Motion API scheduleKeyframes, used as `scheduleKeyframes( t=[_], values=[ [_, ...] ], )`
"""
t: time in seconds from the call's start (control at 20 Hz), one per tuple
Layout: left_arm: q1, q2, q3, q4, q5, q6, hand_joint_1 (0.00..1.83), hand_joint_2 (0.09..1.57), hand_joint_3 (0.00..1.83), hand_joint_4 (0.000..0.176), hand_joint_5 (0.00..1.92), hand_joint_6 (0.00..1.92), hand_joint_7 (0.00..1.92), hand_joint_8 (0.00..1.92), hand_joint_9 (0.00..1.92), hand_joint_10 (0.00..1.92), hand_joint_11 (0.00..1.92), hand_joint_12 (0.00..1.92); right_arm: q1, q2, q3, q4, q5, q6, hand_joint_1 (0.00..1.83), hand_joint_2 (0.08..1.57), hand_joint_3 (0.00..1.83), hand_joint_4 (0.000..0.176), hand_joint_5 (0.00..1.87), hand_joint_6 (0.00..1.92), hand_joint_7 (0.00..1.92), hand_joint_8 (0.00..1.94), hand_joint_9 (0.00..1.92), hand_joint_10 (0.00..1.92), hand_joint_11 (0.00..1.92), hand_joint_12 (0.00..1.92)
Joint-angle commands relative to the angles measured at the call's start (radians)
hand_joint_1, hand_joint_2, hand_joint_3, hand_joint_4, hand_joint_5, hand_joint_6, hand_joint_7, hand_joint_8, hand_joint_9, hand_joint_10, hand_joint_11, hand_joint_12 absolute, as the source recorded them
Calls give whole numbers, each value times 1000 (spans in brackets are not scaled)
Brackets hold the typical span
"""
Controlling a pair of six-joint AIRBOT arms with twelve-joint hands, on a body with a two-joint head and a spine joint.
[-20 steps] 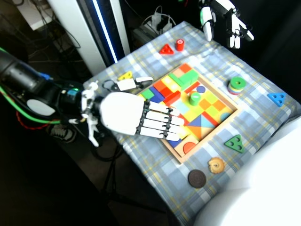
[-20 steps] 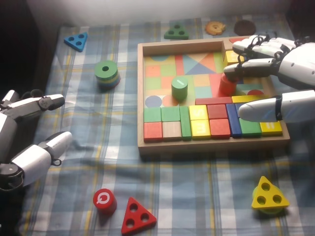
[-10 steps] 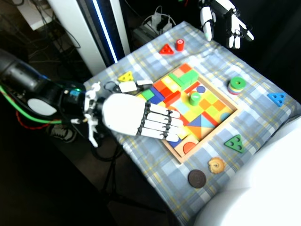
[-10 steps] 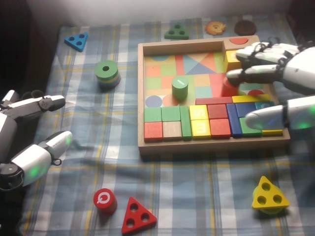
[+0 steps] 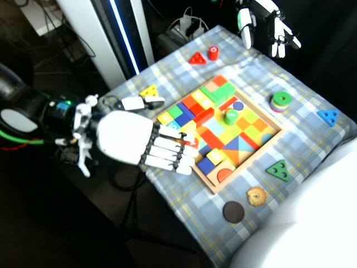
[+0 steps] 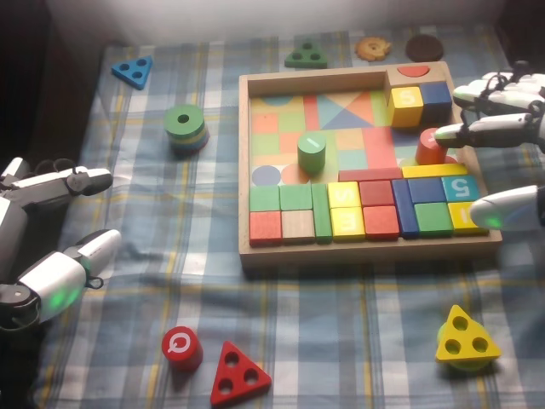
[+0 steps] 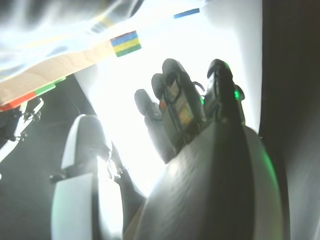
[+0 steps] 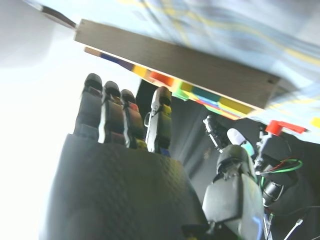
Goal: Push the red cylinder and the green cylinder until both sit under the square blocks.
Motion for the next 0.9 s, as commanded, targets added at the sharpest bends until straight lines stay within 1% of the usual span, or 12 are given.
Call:
scheduleKeyframes(
  t=[0.0,0.05,0.15,0.25,0.35,0.45,0.55,0.6,0.65,0.7,0.8,0.85],
  values=[
    [-8,-2,4,41,-113,-9,959,1187,2,0,762,12,569,3,507,45,33,17,7,10,-3,30,107,2,0,909,0,154,317,3,0,0,0,0,0,0],
    [-8,-2,4,41,-113,-9,981,1179,0,0,768,13,576,5,506,45,30,20,7,14,-7,30,107,1,0,889,0,166,319,3,0,0,0,0,0,0],
    [-7,-2,4,40,-112,-9,968,1195,5,0,763,8,564,0,480,35,0,2,2,31,-18,30,107,-2,0,877,0,167,321,3,0,0,0,0,0,0],
    [-7,-2,5,39,-112,-9,935,1203,8,0,760,6,560,1,468,29,0,0,1,45,-29,30,107,-5,0,883,0,176,323,5,0,0,0,0,0,0],
    [-7,-3,5,37,-111,-9,920,1206,9,0,757,3,550,0,448,21,0,0,1,50,-33,39,115,-13,0,898,0,165,337,9,0,0,0,0,0,0],
    [-7,-3,5,37,-110,-9,937,1204,7,0,758,3,548,0,454,23,0,0,1,49,-32,58,136,-31,0,917,4,166,347,11,0,0,0,0,0,0],
    [-7,-3,6,36,-113,-9,917,1211,9,0,754,1,548,0,444,18,0,0,1,45,-26,64,150,-34,0,907,0,146,357,12,0,0,0,0,0,0],
    [-7,-2,8,36,-112,-9,905,1214,10,8,743,0,534,0,444,18,0,0,1,40,-20,66,154,-34,0,898,0,151,351,8,0,0,0,0,0,0],
    [-7,-1,8,36,-112,-9,892,1216,10,2,736,0,526,0,452,21,0,0,2,32,-13,67,155,-34,0,906,0,125,355,9,0,0,0,0,0,0],
    [-7,-1,8,36,-112,-9,934,1195,0,0,757,8,544,7,463,26,0,0,2,21,-6,67,155,-34,0,889,0,142,342,3,0,0,0,0,0,0],
    [-7,-2,7,36,-112,-10,934,1195,0,0,769,12,561,12,477,31,0,0,2,1,6,67,155,-34,0,897,0,148,344,3,0,0,0,0,0,0],
    [-7,-3,7,36,-112,-11,930,1202,3,0,770,11,560,10,478,32,0,0,1,-9,11,66,154,-34,0,897,0,145,339,1,0,0,0,0,0,0]
  ],
)
